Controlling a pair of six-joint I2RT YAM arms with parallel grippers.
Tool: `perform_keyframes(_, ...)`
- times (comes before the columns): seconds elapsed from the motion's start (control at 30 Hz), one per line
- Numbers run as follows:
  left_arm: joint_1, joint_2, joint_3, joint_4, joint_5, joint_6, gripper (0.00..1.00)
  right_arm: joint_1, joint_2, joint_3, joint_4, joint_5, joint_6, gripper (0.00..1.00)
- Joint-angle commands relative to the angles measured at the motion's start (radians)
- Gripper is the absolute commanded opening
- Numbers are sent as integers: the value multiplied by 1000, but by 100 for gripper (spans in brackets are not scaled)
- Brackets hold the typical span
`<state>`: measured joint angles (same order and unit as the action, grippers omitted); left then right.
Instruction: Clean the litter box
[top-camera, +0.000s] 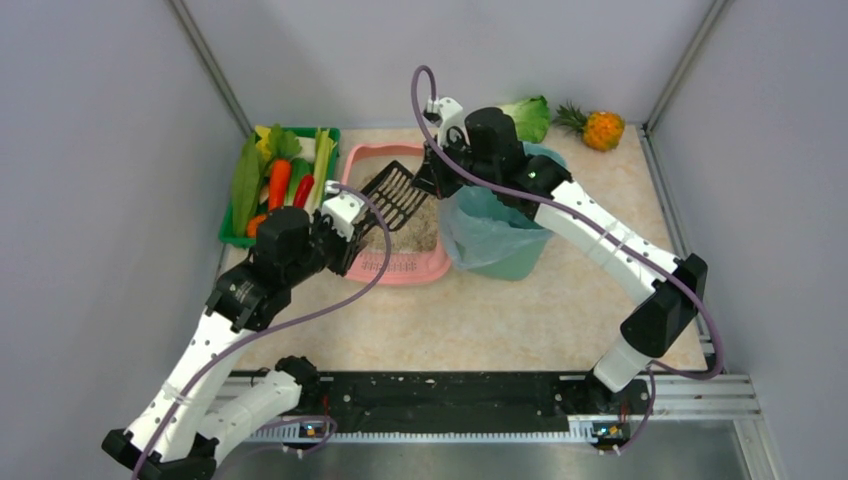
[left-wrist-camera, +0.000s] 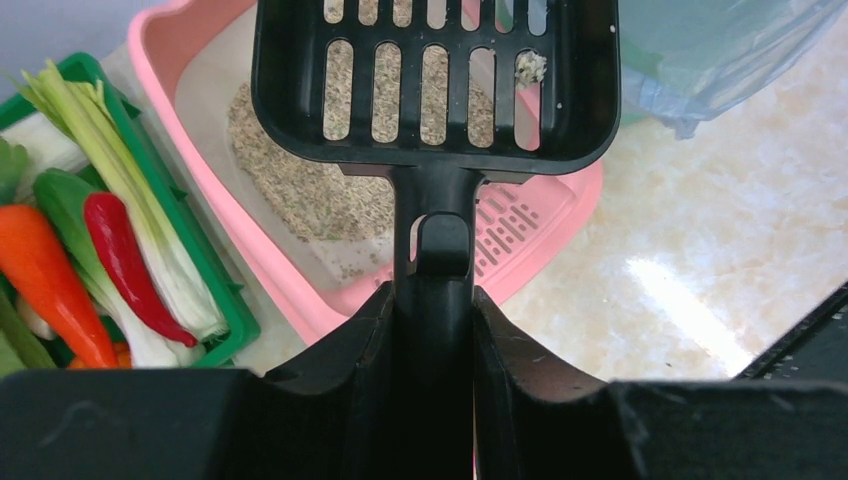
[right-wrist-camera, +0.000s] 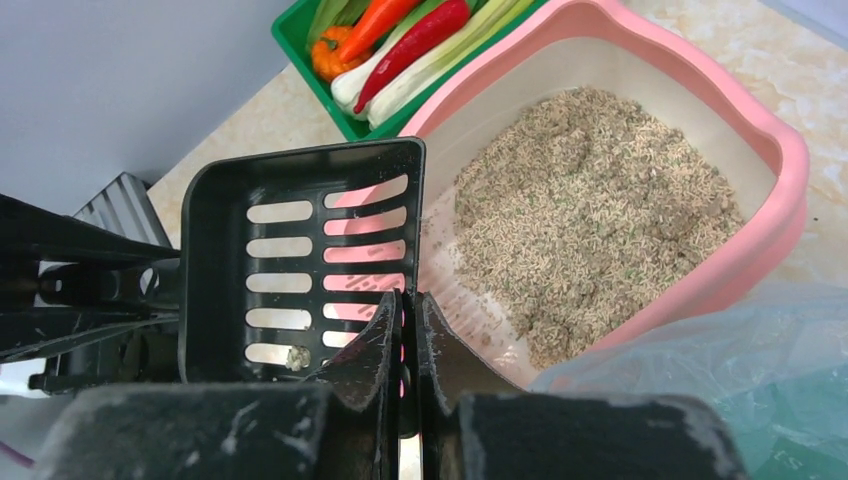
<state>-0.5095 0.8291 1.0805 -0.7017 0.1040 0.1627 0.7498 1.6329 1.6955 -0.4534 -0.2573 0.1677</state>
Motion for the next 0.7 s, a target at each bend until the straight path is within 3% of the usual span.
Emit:
perform_keyframes(0.0,3,-88,-88,212,-30,69,18,-15,17,39,2,-15,-17,0)
perform_keyframes(0.4,2,-240,-323,463,-6,126,49,-62,41,92,-1,-122,122,0)
perform_keyframes(0.67,2,-262,-385,513,11,120,57,-81,72,113,-18,-140,174,0)
